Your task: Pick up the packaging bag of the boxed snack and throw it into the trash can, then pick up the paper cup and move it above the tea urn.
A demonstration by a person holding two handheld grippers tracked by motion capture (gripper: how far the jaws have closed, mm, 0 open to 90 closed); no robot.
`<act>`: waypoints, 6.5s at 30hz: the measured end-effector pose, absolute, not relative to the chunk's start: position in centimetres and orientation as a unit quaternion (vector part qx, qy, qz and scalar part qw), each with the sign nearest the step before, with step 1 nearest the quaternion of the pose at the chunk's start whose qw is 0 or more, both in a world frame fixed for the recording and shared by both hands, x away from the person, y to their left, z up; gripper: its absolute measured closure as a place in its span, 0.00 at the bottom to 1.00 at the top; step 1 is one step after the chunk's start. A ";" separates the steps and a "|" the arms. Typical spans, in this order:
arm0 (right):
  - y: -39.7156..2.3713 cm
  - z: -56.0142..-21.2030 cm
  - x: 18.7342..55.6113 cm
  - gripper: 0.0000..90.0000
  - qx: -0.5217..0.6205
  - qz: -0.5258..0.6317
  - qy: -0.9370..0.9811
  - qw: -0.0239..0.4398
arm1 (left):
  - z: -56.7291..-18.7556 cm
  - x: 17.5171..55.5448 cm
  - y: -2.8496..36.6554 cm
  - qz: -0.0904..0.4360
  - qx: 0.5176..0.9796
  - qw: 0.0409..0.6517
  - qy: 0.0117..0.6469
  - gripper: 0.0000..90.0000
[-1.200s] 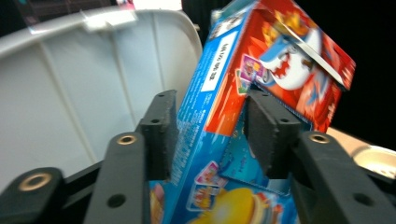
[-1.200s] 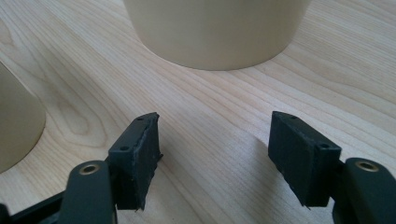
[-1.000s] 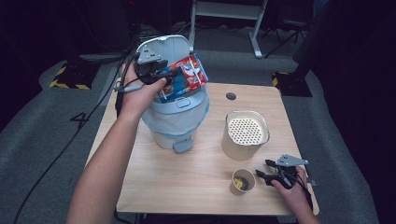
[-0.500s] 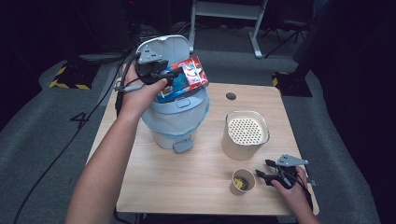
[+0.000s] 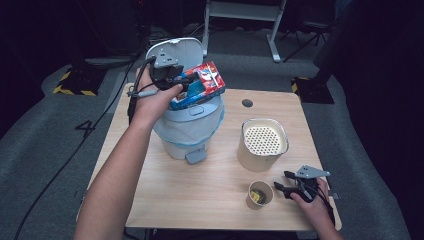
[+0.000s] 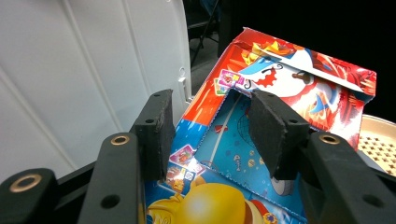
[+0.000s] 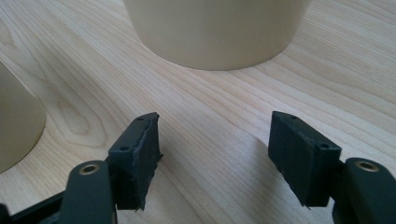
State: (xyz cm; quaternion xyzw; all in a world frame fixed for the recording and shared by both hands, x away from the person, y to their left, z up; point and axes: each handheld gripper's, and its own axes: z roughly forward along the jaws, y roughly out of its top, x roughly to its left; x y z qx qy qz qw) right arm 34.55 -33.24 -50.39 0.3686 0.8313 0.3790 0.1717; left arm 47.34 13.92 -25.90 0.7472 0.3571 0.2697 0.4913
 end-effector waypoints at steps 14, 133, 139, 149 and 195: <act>-33.2 -50.4 34.5 0.37 0.369 0.379 0.831 0.172 | -25.1 45.7 17.2 0.299 0.734 0.488 0.365 0.60; -26.5 -49.4 28.5 0.26 0.251 0.457 0.846 0.113 | -49.3 33.7 17.0 0.119 0.847 0.405 0.324 0.40; -26.4 -49.4 28.6 0.29 0.257 0.478 0.832 0.118 | -50.0 33.8 16.9 0.123 0.859 0.385 0.315 0.37; -26.6 -49.5 28.7 0.32 0.250 0.488 0.828 0.118 | -50.3 34.0 16.9 0.125 0.866 0.362 0.322 0.34; -30.1 -34.8 33.2 0.35 0.250 0.495 0.817 0.157 | -50.4 34.5 16.7 0.133 0.857 0.349 0.355 0.20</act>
